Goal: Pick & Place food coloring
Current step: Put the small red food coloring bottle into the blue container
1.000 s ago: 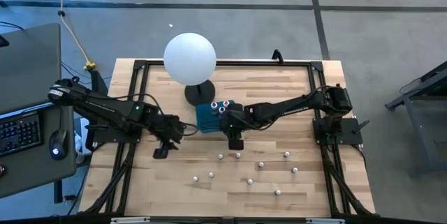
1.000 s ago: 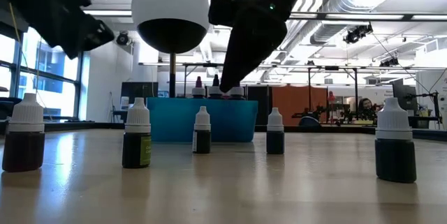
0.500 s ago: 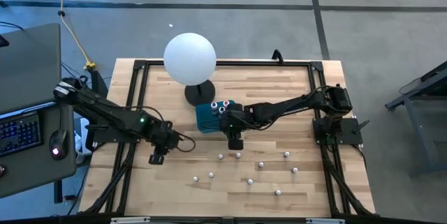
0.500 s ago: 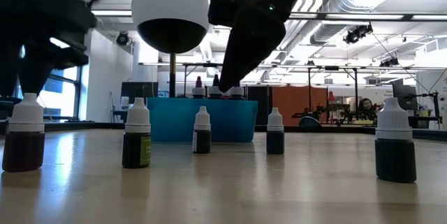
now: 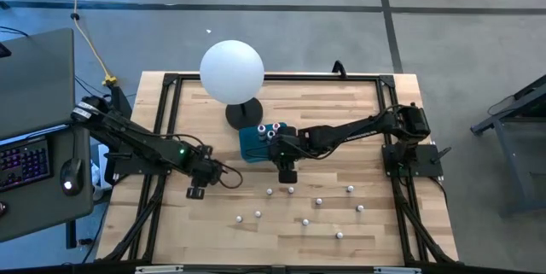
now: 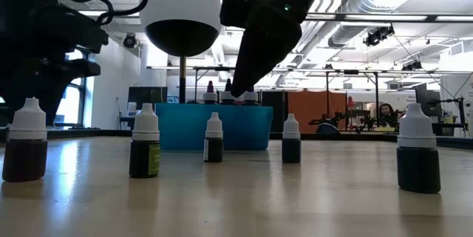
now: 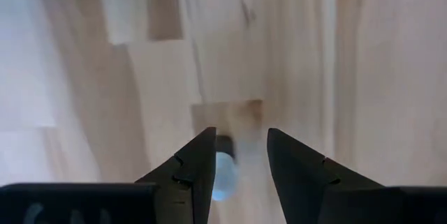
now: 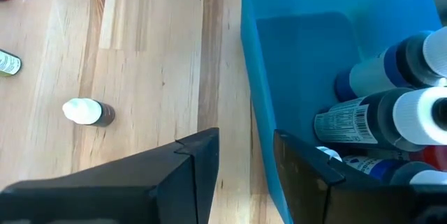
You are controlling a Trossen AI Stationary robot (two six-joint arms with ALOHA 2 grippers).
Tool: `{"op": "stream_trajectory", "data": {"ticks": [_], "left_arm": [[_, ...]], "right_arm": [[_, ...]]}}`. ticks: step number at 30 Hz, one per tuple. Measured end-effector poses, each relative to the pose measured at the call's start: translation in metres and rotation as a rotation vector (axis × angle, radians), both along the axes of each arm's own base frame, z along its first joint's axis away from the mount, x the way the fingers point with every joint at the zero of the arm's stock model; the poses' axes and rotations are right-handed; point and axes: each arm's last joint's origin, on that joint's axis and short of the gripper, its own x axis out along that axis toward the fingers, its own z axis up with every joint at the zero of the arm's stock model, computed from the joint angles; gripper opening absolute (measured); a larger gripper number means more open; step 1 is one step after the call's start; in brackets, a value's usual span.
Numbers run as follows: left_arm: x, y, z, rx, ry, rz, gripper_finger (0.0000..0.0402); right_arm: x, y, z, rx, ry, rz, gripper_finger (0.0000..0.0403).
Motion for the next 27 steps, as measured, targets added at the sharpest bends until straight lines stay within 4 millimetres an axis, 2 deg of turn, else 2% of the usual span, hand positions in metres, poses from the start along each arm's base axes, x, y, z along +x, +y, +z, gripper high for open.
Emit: {"op": "stream_trajectory", "data": {"ticks": [6, 14, 27], "left_arm": [[-0.0002, 0.0026, 0.0002, 0.093, -0.016, -0.047, 0.0127], [-0.003, 0.0001, -0.0003, -0.013, 0.041, -0.039, 0.0127], [-0.0026, 0.0014, -0.0002, 0.03, 0.026, -0.03, 0.0127]], "right_arm": [[0.0, 0.0, 0.0001, 0.0, -0.001, 0.0, 0.0129], [0.0, 0.0, 0.0001, 0.0, -0.001, 0.0, 0.0129], [-0.0001, 0.0001, 0.0002, 0.004, -0.001, 0.002, 0.0129]]}}
